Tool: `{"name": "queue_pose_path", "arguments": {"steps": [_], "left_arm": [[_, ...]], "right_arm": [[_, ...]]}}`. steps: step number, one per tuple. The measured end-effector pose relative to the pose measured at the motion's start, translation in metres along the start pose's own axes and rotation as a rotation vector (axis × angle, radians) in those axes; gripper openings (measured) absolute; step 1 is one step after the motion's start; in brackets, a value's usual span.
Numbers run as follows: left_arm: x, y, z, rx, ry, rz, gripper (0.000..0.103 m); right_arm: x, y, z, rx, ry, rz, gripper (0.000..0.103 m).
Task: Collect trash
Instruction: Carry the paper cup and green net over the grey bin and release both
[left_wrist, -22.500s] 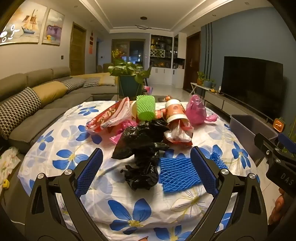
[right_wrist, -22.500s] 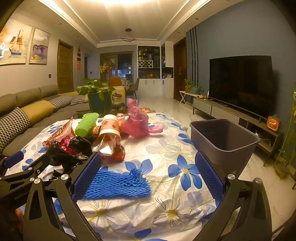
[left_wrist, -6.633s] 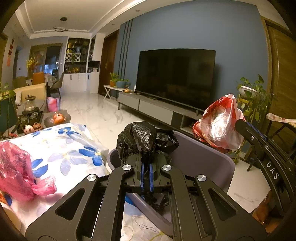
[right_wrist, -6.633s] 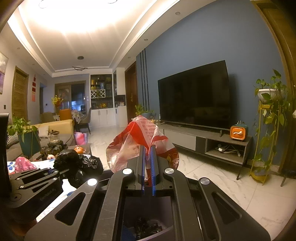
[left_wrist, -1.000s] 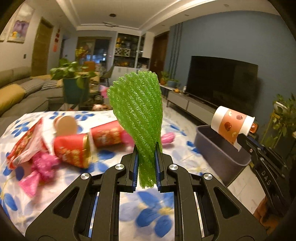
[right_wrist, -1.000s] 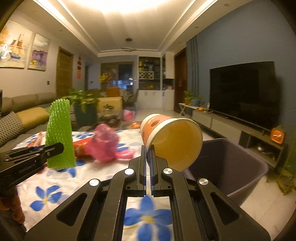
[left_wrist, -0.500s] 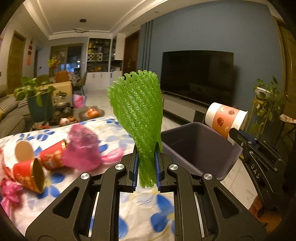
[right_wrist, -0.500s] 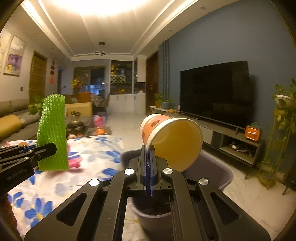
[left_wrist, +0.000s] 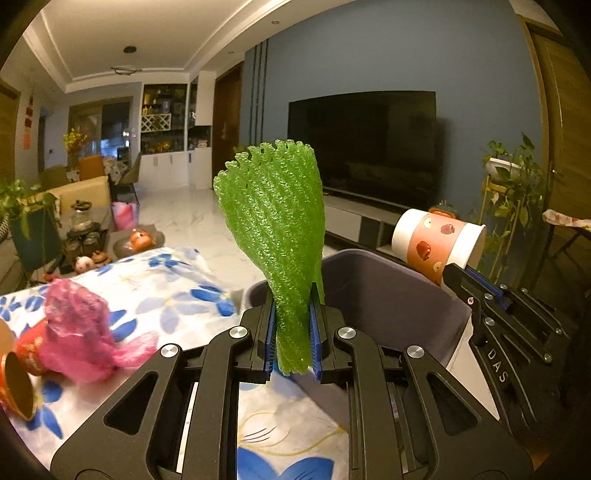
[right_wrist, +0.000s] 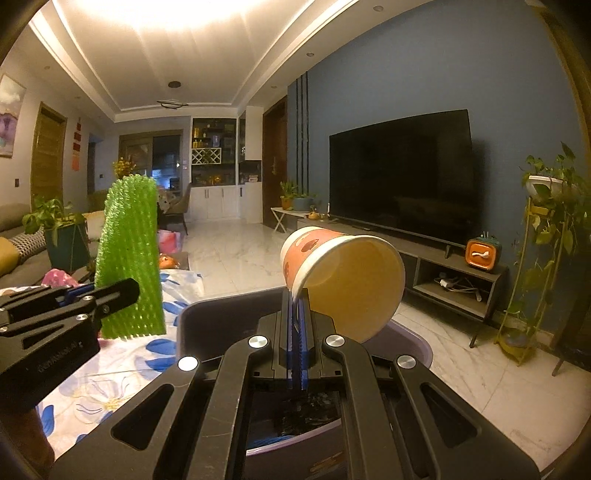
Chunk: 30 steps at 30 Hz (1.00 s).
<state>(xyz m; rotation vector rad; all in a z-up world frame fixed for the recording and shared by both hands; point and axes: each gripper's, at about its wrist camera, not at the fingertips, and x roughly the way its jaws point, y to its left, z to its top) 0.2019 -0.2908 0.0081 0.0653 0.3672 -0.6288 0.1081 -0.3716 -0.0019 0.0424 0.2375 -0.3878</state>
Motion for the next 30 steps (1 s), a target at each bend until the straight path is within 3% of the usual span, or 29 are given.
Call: {"name": "queue_pose_path", "arguments": {"steps": [30], "left_arm": [[0.051, -0.023, -0.009, 0.061, 0.048, -0.063, 0.019]], "right_arm": [[0.014, 0.002, 0.005, 0.001, 0.009, 0.059, 0.004]]}}
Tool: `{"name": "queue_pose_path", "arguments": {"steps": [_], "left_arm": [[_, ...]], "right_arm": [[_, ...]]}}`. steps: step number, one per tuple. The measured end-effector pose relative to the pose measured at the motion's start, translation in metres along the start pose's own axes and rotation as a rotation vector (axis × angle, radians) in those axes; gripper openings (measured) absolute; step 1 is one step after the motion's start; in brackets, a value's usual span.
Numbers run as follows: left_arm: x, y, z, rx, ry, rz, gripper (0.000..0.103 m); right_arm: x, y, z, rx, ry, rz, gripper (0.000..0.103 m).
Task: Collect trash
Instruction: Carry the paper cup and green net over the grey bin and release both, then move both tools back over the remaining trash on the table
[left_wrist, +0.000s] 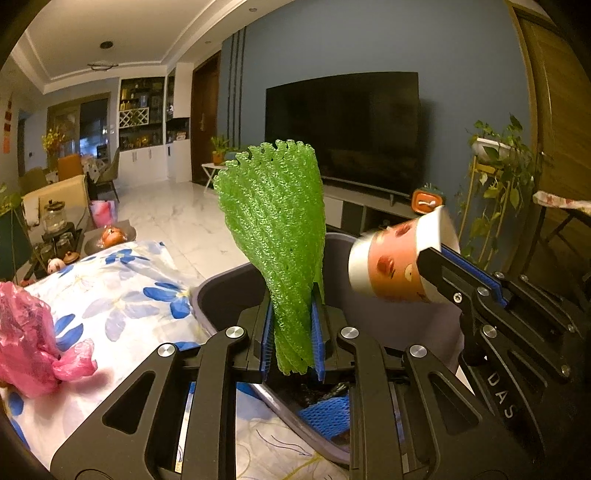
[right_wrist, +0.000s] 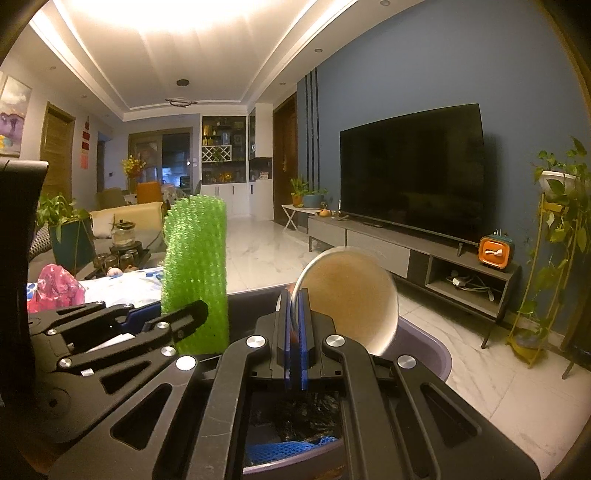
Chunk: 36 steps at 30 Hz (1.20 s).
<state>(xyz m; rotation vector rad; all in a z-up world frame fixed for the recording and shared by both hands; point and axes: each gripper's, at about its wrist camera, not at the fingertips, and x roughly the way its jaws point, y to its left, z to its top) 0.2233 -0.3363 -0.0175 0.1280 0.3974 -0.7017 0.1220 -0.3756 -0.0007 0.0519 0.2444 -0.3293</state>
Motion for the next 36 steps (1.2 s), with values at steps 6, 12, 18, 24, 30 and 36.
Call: {"name": "queue_pose_path", "arguments": {"steps": [6, 12, 18, 24, 30, 36], "left_arm": [[0.005, -0.003, -0.003, 0.011, 0.010, 0.005, 0.050], [0.000, -0.008, -0.004, 0.029, -0.013, 0.029, 0.076], [-0.003, -0.004, -0.006, 0.006, -0.010, 0.042, 0.080], [-0.013, -0.001, -0.008, 0.005, -0.017, 0.076, 0.082], [-0.034, 0.010, -0.012, -0.025, -0.038, 0.125, 0.083], [-0.064, 0.030, -0.021, -0.070, -0.051, 0.208, 0.083]], "right_arm": [[0.002, -0.011, 0.001, 0.021, -0.002, -0.018, 0.005], [0.000, -0.020, -0.001, 0.055, -0.004, -0.045, 0.021], [-0.006, -0.018, -0.004, 0.059, -0.013, -0.058, 0.041], [-0.012, -0.016, -0.003, 0.066, -0.021, -0.056, 0.056], [-0.022, -0.009, -0.002, 0.060, -0.016, -0.048, 0.074], [-0.035, 0.006, 0.000, 0.036, -0.024, -0.032, 0.084]]}}
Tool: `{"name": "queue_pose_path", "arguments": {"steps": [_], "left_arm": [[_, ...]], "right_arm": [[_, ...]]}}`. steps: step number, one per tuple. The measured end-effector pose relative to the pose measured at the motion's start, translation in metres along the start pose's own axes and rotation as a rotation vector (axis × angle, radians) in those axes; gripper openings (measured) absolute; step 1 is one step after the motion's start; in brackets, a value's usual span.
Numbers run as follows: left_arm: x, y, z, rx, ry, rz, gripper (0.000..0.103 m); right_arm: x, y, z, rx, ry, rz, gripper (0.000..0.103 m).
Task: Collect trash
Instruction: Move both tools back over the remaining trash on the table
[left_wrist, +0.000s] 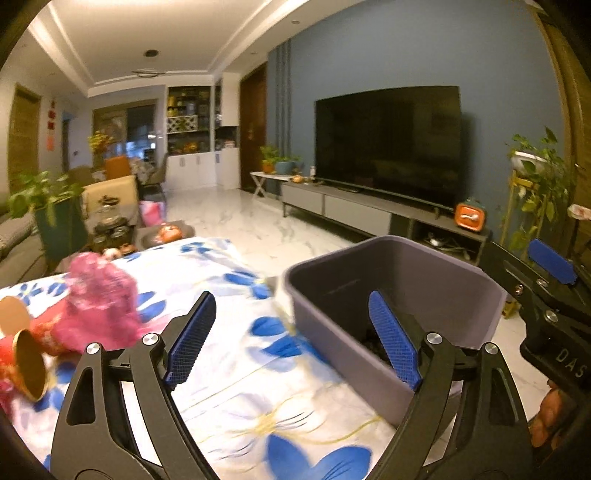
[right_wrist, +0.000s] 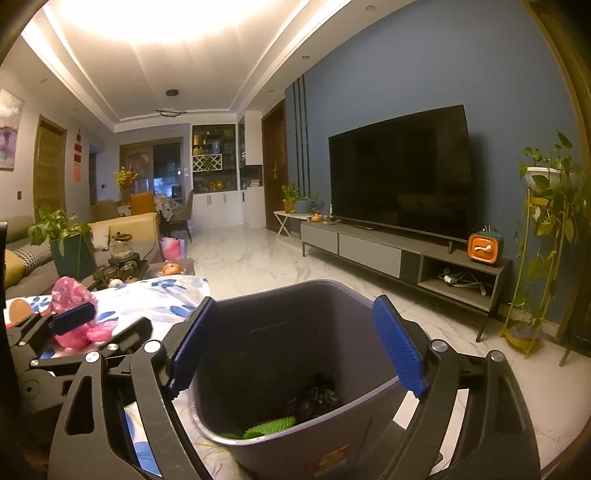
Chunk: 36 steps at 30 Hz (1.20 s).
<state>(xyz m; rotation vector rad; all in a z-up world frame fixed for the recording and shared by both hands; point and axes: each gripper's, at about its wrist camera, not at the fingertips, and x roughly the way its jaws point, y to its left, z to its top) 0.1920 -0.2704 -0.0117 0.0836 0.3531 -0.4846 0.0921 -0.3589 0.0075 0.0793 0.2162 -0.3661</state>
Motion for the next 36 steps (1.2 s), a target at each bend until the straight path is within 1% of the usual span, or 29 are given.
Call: {"name": "queue_pose_path", "arguments": {"steps": [3, 4, 7, 15, 20, 25, 31, 36], "left_arm": [[-0.017, 0.016, -0.004, -0.021, -0.010, 0.040, 0.083], [-0.024, 0.022, -0.007, -0.027, -0.013, 0.067, 0.083], [-0.042, 0.037, -0.011, -0.039, -0.015, 0.114, 0.083], [-0.092, 0.077, -0.026, -0.085, -0.025, 0.210, 0.083], [-0.121, 0.099, -0.035, -0.121, -0.031, 0.256, 0.084], [-0.141, 0.117, -0.040, -0.139, -0.028, 0.307, 0.084], [-0.160, 0.134, -0.043, -0.151, -0.034, 0.343, 0.084], [-0.167, 0.145, -0.044, -0.152, -0.035, 0.361, 0.084]], "right_arm": [[-0.007, 0.009, 0.001, -0.007, 0.004, 0.020, 0.086], [-0.009, 0.012, 0.001, -0.010, 0.003, 0.025, 0.087], [-0.018, 0.023, 0.002, -0.021, 0.000, 0.040, 0.087], [-0.044, 0.055, 0.001, -0.039, 0.008, 0.077, 0.088], [-0.056, 0.077, 0.001, -0.071, 0.002, 0.116, 0.088], [-0.062, 0.097, 0.002, -0.085, -0.001, 0.144, 0.088], [-0.065, 0.118, 0.001, -0.094, 0.003, 0.180, 0.088], [-0.065, 0.133, -0.001, -0.098, 0.006, 0.199, 0.088]]}}
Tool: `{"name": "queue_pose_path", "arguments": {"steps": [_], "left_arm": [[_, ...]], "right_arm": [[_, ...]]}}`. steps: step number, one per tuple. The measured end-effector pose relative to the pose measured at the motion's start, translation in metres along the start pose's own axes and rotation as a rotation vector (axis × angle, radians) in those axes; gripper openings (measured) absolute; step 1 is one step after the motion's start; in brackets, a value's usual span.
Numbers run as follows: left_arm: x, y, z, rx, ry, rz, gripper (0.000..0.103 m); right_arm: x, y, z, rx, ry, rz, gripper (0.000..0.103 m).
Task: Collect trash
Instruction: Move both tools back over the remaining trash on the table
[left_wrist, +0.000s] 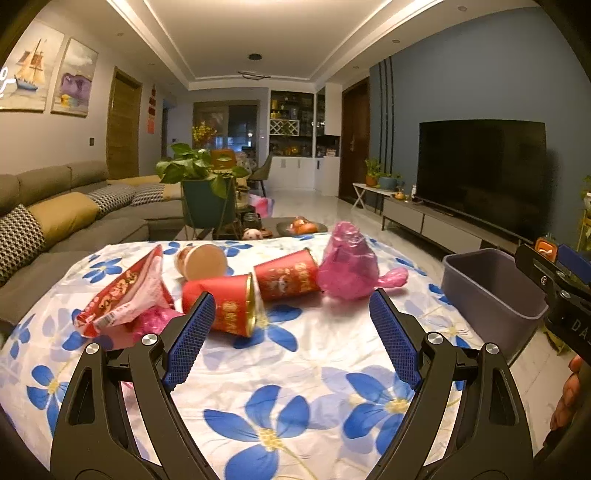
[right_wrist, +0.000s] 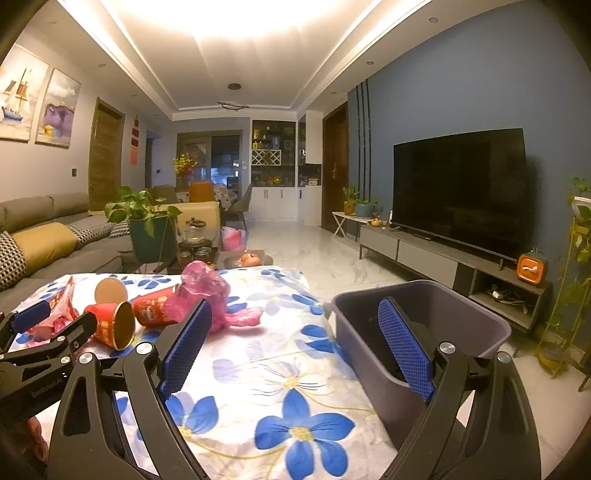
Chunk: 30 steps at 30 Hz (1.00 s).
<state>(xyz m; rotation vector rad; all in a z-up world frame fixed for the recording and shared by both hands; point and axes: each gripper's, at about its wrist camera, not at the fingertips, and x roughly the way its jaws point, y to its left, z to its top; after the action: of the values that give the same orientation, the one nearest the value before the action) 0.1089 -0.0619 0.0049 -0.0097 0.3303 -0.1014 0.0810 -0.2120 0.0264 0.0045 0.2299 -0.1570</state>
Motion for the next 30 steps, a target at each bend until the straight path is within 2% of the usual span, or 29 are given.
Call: {"name": "queue_pose_path", "arguments": {"steps": [17, 24, 30], "left_arm": [[0.011, 0.058, -0.004, -0.038, 0.012, 0.107, 0.084], [0.017, 0.091, -0.010, -0.051, 0.015, 0.170, 0.084], [0.012, 0.119, -0.014, -0.065, 0.008, 0.249, 0.084]], "right_arm": [[0.040, 0.040, -0.006, 0.020, 0.039, 0.087, 0.088], [0.059, 0.069, -0.013, 0.024, 0.067, 0.166, 0.088], [0.072, 0.117, -0.019, -0.027, 0.095, 0.275, 0.078]]}}
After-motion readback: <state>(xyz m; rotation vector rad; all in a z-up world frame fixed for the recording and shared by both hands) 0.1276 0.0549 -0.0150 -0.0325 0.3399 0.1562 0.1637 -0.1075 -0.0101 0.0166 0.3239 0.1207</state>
